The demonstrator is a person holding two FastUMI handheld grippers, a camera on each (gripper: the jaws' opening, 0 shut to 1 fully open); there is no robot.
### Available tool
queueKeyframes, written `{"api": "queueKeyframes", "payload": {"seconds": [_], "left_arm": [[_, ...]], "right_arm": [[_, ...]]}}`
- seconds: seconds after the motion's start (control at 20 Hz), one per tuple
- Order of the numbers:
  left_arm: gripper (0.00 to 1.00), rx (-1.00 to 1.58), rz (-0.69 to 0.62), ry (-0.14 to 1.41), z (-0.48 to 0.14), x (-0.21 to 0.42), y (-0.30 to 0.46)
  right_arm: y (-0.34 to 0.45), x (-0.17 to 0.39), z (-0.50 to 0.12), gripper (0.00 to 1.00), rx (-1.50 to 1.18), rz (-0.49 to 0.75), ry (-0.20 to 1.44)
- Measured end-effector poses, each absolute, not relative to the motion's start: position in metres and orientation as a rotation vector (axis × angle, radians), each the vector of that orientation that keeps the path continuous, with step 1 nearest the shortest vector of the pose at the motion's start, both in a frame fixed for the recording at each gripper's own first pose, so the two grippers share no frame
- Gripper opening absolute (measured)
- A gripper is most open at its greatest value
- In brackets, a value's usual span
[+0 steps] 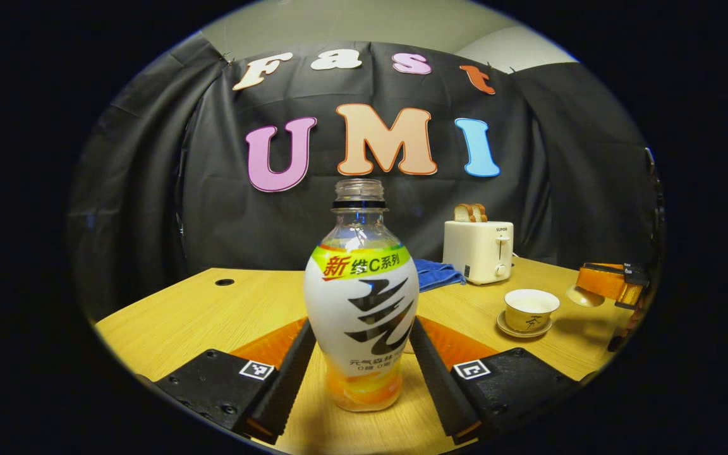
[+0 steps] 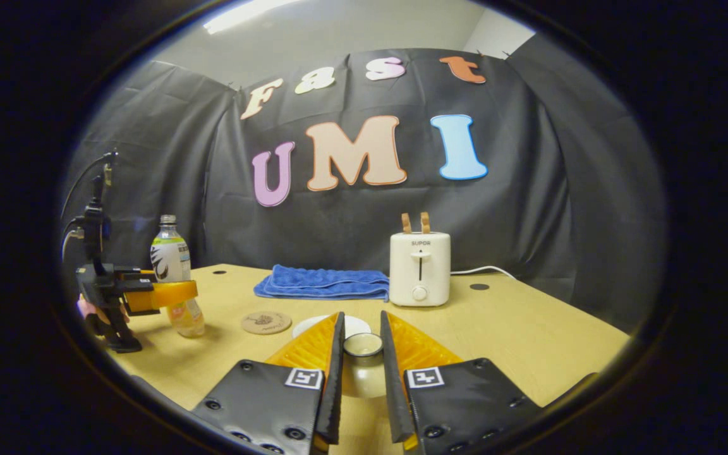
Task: Open the teacup lid with one hand, grasp the water bottle and pour water into the teacup with the other hand; after pouring, place the water bottle on the coaster and then close the teacup lid.
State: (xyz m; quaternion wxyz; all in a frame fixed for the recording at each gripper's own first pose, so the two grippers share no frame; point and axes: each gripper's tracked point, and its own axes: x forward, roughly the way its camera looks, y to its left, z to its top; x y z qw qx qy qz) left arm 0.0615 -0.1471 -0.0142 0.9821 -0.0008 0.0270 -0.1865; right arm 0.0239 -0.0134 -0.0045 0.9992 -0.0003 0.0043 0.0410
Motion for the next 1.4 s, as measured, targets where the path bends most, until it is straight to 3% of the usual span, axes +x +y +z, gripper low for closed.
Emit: {"api": "queueKeyframes", "payload": {"seconds": [0.15, 0.4, 0.6, 0.95, 1.4], "left_arm": [[0.69, 0.024, -0.349, 0.081, -0.020, 0.064, -0.148], [0.63, 0.069, -0.337, 0.078, -0.020, 0.064, -0.152], [0.54, 0.247, -0.295, 0.055, -0.011, 0.067, -0.153], [0.51, 0.729, -0.226, -0.087, 0.031, 0.083, -0.172], [0.51, 1.186, -0.312, -0.119, 0.011, 0.101, -0.216]], "right_arm": [[-0.020, 0.025, -0.004, 0.34, -0.001, 0.065, 0.007], [-0.028, 0.026, -0.004, 0.34, -0.002, 0.032, 0.005], [-0.039, 0.028, -0.003, 0.33, -0.002, 0.007, 0.004], [-0.075, 0.029, -0.001, 0.33, -0.003, -0.069, -0.001], [-0.098, 0.028, -0.001, 0.34, -0.005, -0.119, -0.003]]}}
